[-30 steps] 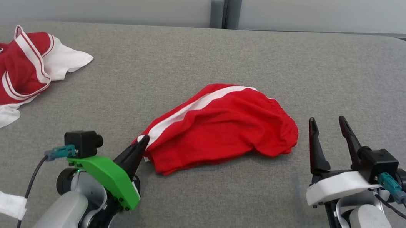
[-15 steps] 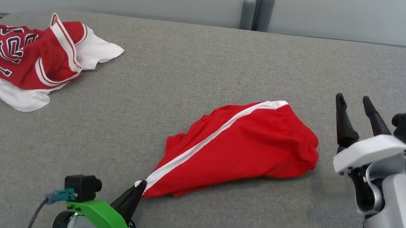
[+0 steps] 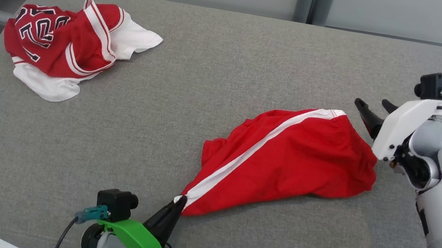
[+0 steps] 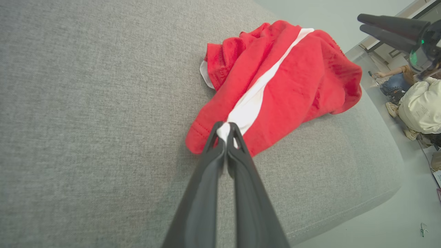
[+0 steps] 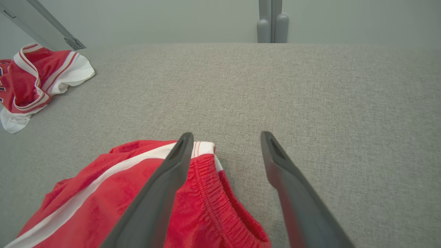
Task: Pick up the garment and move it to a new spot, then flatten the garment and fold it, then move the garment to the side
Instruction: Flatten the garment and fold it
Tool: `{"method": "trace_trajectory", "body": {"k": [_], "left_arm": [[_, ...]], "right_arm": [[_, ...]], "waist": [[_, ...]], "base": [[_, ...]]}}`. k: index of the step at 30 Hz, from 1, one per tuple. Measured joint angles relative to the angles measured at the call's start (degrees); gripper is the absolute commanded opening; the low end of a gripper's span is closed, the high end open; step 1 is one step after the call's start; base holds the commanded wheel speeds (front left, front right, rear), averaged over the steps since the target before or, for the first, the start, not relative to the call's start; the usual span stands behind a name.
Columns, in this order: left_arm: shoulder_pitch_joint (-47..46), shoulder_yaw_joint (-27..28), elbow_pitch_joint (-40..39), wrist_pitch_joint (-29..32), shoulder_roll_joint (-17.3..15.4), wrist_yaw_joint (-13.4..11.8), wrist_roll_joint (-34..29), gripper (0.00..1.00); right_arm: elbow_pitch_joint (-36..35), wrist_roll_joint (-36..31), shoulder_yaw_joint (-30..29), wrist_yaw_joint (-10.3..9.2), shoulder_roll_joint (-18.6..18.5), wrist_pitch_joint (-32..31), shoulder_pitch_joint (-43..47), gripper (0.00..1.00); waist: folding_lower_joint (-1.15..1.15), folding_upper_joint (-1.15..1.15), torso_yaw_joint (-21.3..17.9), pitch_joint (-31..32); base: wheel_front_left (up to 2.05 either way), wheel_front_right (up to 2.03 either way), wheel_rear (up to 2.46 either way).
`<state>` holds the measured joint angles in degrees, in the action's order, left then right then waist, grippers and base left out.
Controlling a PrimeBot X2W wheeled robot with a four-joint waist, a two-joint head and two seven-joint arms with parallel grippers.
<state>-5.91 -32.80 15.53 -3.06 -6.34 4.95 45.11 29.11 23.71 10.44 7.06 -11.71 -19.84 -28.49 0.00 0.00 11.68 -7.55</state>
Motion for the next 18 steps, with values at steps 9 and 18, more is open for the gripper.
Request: {"method": "trace_trajectory", "body": {"k": [9,18], "left_arm": [[-0.02,-1.67,-1.27,0.05,0.60,-0.27,-0.53,0.00],[-0.02,-1.82,-1.55,0.00,0.86,-0.92,-0.58,0.00]], "right_arm": [[3.86,5.93,1.08,0.00,-3.85,-13.13,-5.13,1.00],[3.39,12.04,7.35,0.00,-4.55,-21.01,-7.41,0.99]], "waist": [[0.00,0.00,3.90,-2.16],[0.00,0.00,5.89,-2.91]], "base": [[0.00,0.00,0.00],[0.00,0.00,0.00]]}}
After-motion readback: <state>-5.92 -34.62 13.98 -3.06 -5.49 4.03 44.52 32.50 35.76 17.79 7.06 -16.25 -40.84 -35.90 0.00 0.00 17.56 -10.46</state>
